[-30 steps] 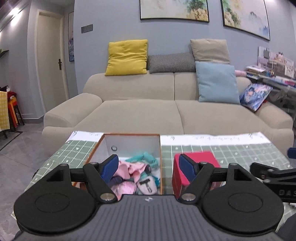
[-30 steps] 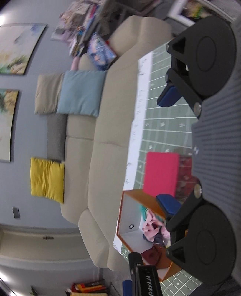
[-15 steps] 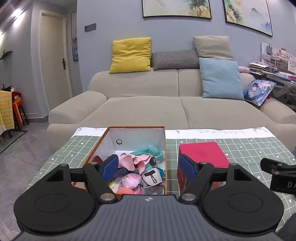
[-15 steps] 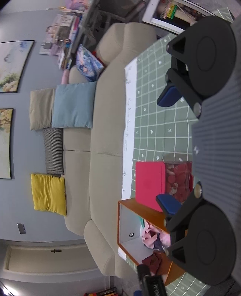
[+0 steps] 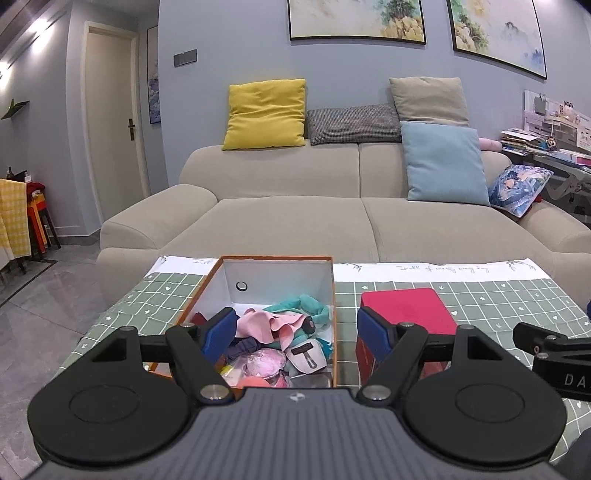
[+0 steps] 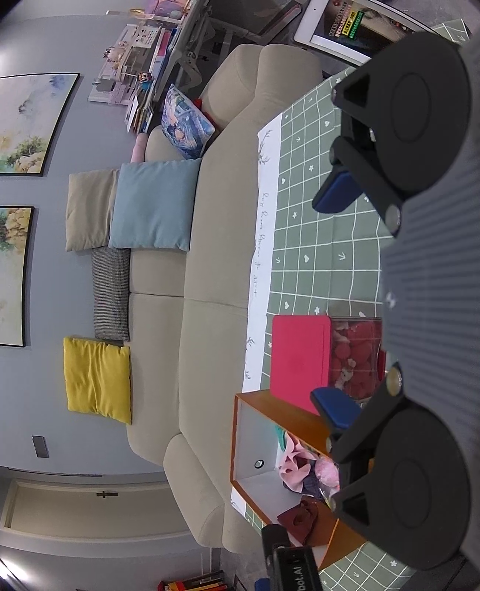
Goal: Organize soft objects
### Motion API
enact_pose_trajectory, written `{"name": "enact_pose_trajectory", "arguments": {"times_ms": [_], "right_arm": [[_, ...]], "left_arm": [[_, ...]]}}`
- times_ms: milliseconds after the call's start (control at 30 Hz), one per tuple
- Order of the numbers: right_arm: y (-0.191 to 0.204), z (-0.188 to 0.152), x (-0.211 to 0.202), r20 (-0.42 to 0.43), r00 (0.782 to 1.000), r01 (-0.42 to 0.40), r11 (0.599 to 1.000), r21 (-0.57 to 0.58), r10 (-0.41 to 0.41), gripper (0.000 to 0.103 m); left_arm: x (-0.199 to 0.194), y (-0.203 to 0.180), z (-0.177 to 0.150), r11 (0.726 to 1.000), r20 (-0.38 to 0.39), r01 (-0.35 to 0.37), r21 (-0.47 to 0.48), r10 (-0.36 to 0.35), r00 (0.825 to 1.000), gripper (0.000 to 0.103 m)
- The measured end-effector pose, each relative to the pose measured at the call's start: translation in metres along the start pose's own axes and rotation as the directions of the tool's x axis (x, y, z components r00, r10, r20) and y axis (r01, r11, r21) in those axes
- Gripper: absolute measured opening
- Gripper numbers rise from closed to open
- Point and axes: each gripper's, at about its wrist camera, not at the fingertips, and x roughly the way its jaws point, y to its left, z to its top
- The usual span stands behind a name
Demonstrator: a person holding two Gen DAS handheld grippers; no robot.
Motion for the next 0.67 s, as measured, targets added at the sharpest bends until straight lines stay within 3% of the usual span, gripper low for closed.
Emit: {"name": "enact_pose_trajectory", "arguments": {"times_ms": [667], "right_arm": [[0.0029, -0.0007, 0.0019, -0.011, 1.0, -0.008, 1.0, -0.019, 0.008, 0.098]], "left_arm": [[0.0003, 0.0003, 0.0003, 1.0, 0.011, 0.005, 0.011, -0.005, 1.0, 0.088]]}}
